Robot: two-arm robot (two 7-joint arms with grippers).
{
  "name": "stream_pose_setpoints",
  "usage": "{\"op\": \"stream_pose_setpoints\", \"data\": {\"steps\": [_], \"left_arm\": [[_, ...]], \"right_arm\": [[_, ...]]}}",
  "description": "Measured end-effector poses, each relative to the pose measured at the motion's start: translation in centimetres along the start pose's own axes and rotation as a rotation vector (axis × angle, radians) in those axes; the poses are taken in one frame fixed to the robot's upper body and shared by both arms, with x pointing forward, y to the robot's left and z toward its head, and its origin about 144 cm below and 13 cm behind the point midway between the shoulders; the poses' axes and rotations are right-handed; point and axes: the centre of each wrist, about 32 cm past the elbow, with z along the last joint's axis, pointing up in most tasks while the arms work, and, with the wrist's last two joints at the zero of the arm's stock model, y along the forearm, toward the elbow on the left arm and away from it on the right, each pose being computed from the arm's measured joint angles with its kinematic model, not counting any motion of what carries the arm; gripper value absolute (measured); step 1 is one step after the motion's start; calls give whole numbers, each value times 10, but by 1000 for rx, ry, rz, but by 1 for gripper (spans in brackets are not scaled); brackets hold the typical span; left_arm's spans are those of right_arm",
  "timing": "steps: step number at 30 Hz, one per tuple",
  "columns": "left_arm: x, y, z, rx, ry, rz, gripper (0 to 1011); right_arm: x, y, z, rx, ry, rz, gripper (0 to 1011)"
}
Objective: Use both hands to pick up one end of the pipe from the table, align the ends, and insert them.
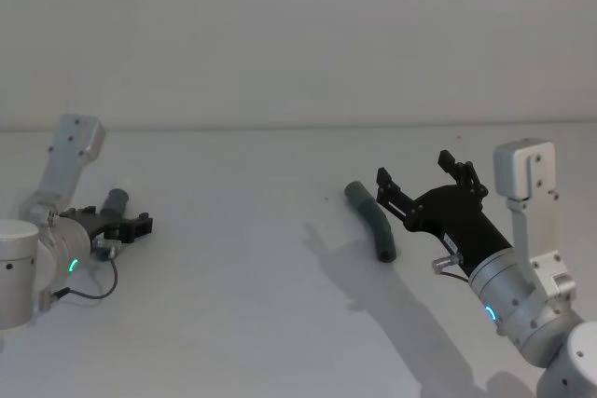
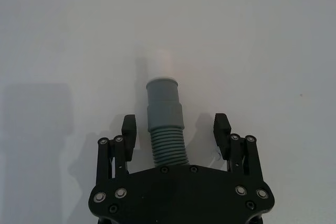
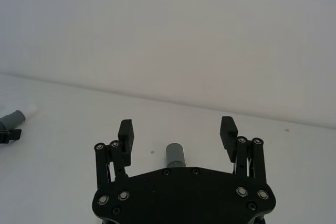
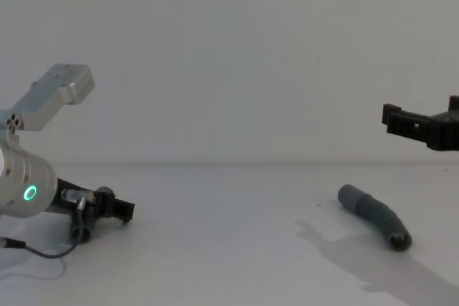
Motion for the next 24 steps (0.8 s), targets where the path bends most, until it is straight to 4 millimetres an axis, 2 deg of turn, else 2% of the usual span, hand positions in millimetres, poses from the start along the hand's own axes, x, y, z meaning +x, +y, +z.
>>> {"op": "stream_pose_setpoints", "data": {"steps": [11,24], "left_arm": [[0,0,0,1,-1,1,806],[0,0,0,2,-1,2,732]], "right_arm": [[10,1,-4,-15,-16,20,1002],[22,8,-13,-118,24,16,1001]]}}
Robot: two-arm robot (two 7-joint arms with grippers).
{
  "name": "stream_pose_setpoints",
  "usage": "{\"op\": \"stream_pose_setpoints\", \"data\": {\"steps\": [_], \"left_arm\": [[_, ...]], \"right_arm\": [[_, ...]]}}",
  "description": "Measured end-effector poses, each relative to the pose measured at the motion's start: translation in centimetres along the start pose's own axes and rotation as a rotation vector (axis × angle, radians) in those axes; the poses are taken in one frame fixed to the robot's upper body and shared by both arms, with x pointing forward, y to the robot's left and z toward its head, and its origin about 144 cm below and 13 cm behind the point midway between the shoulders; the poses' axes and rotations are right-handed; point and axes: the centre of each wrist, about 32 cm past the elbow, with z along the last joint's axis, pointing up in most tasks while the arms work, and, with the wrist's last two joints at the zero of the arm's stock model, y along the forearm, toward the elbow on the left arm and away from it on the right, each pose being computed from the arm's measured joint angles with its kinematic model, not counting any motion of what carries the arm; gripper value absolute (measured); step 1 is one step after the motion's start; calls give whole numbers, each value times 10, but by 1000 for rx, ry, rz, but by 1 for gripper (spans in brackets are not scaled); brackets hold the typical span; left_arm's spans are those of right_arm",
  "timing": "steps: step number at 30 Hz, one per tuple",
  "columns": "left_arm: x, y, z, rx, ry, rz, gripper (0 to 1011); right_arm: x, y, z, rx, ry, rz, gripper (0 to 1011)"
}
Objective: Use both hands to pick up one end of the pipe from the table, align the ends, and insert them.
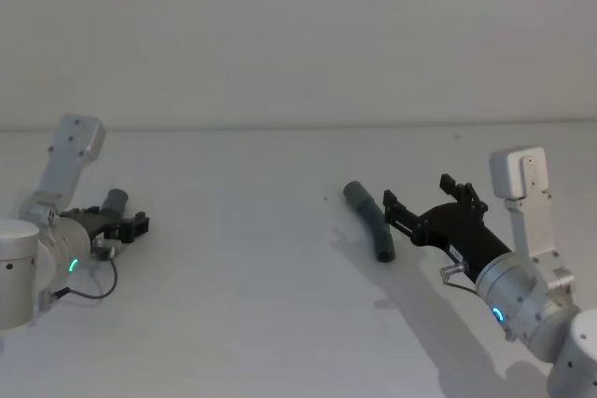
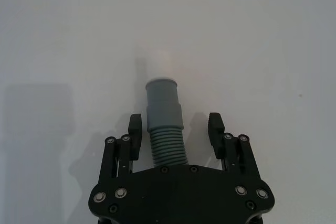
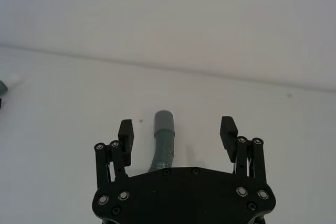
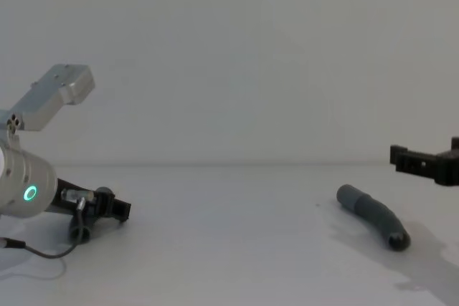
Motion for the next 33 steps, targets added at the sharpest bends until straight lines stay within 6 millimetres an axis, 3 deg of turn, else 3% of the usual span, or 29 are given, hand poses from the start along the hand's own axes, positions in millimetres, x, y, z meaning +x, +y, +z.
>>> {"op": "stream_pose_setpoints", "data": {"steps": [23,33], "left_arm": [[0,0,0,2,0,0,578],[0,0,0,2,0,0,508]], "right_arm": [[6,16,-3,-87,54,-11,1002],[9,29,7,-116,62,-17,1002]]}}
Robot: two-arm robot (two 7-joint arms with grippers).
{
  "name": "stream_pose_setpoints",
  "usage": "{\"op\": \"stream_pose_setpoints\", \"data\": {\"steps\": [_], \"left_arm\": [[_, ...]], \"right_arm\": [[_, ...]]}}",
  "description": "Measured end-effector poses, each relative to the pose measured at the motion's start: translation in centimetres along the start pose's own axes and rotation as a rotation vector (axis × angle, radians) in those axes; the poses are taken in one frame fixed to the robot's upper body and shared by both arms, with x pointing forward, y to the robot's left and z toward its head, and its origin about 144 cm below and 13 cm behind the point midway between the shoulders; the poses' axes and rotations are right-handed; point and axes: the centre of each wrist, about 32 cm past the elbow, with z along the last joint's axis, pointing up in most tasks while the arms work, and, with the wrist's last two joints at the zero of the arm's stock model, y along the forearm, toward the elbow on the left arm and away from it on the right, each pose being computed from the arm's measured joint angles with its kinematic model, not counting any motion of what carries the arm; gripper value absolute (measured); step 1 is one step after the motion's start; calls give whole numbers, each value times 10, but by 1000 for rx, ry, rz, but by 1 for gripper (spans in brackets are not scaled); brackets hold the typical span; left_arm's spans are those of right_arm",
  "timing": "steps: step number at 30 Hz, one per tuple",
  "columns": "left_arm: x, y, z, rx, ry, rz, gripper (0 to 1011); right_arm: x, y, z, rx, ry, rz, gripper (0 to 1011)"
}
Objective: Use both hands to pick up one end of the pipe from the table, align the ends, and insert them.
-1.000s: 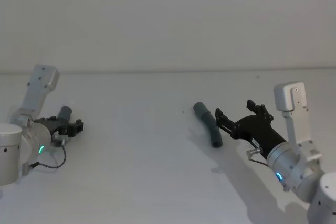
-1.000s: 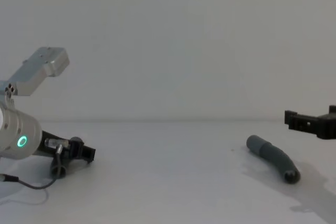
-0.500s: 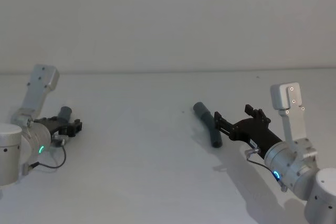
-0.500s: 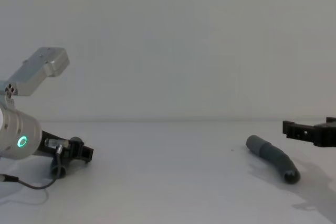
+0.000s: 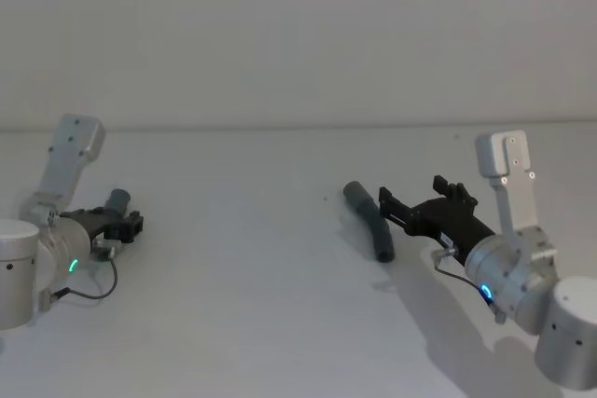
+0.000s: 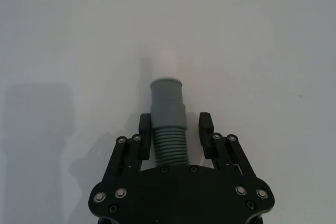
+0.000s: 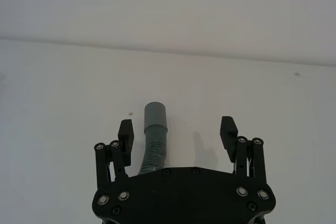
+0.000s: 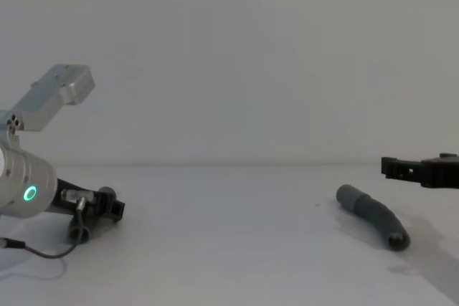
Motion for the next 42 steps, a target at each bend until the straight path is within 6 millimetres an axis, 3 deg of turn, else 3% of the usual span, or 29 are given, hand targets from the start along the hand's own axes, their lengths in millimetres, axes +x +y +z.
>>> {"op": "stream_pose_setpoints", "data": {"steps": [23,42], "left_arm": [[0,0,0,0,0,0,357],[0,0,0,1,0,0,336]], "right_arm": [[0,52,41,-250,15,41,1002],[-6,67,49,-330,-100,53,1002]]}}
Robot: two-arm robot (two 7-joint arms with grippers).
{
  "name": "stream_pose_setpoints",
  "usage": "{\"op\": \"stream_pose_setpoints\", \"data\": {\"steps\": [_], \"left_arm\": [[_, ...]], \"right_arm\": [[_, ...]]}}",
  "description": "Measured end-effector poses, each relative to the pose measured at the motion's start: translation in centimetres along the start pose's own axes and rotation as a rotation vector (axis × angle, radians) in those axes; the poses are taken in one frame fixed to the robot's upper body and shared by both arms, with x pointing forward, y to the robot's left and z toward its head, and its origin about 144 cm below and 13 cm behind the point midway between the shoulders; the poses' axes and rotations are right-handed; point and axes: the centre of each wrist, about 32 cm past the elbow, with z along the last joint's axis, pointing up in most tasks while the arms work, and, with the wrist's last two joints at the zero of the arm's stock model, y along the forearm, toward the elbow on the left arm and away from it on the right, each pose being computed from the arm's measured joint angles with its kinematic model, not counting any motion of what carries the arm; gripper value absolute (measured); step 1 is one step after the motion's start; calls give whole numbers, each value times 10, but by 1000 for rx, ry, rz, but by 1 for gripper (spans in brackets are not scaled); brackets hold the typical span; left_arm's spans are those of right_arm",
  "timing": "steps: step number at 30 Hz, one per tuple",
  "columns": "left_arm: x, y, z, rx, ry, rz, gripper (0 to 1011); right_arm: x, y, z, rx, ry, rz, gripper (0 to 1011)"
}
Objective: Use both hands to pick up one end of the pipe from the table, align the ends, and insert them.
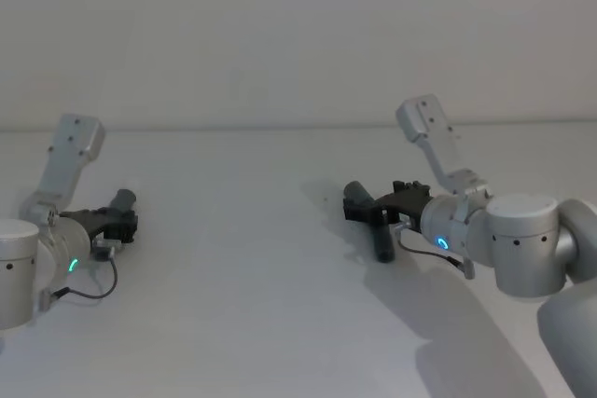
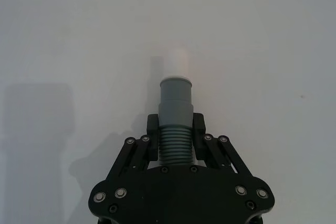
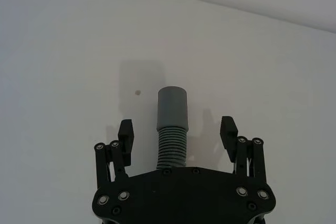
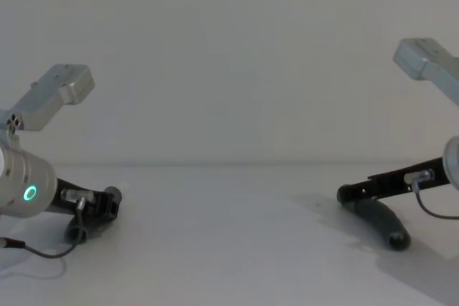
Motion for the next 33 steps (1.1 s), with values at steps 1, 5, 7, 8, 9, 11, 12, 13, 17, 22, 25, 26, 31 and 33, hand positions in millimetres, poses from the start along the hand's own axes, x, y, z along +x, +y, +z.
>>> {"op": "stream_pose_setpoints", "data": {"steps": [1,5,7,8,9,11,12,13,17,22,25,26,31,33], "left_arm": [[0,0,0,0,0,0,336],[0,0,0,0,0,0,336],[0,0,0,0,0,0,336],[0,0,0,0,0,0,336],[0,0,0,0,0,0,336],[0,0,0,0,0,0,336],[0,0,0,0,0,0,336],[0,0,0,0,0,0,336],[0,0,0,0,0,0,336],[0,0,0,0,0,0,336],[0,0,0,0,0,0,336],[0,0,0,0,0,0,336],[0,0,0,0,0,0,336],[0,0,0,0,0,0,336]], "right_arm": [[0,0,0,0,0,0,1002],[-1,2,0,-12,-24,3,1002],[-2,3,1,-18,-33,4,1002],[-2,3,1,-20,-35,4,1002],[-2,3,1,-24,-39,5,1002],[-2,4,1,-29,-42,6,1002],[-2,4,1,-32,-44,6,1002],[-2,4,1,-34,-44,6,1002],[-2,6,0,-47,-47,6,1002],[-2,7,0,-56,-46,6,1002],[-2,8,-1,-63,-44,5,1002],[-2,8,-1,-63,-44,5,1002],[-2,8,-1,-69,-42,5,1002],[-2,9,-1,-71,-40,5,1002]]}}
